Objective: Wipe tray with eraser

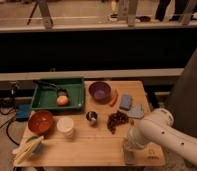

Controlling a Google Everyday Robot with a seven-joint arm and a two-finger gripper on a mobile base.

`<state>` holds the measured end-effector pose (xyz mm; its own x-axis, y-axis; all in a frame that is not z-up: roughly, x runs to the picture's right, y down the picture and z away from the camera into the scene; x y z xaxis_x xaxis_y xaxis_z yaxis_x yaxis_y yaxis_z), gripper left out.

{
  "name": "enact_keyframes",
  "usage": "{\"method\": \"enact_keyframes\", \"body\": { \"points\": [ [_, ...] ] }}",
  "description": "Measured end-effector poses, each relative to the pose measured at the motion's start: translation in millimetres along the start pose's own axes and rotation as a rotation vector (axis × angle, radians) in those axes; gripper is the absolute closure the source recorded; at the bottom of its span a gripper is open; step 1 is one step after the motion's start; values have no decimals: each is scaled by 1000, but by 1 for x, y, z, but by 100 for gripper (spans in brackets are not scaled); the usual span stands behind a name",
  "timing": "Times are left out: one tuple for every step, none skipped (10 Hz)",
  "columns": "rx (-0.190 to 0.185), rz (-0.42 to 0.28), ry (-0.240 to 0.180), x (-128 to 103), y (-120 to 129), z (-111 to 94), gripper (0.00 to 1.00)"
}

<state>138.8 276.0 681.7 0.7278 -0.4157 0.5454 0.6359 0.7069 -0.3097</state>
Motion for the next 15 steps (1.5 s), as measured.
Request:
{"method": "enact_keyframes", "body": {
  "points": [
    [-3,-59,-14,-5,1,0,20],
    [-11,-155,-28,-9,5,1,20],
    [-35,-237,-24,-13,8,5,20],
    [-68,-299,0,-17,9,13,20],
    [-88,-316,26,-19,10,22,20],
    [-96,-322,59,-22,9,27,20],
    [-96,-328,90,-26,6,29,20],
    [-91,-337,122,-27,4,29,20],
    [-89,-345,138,-29,2,30,20],
    [-84,-348,134,-28,0,32,20],
    [-92,-353,114,-23,0,37,20],
    [-104,-361,100,-20,-2,44,20],
    [-116,-375,101,-17,-4,50,20],
    [-138,-379,105,-14,-1,56,20],
    [-150,-385,108,-11,0,61,20]
  ]
}}
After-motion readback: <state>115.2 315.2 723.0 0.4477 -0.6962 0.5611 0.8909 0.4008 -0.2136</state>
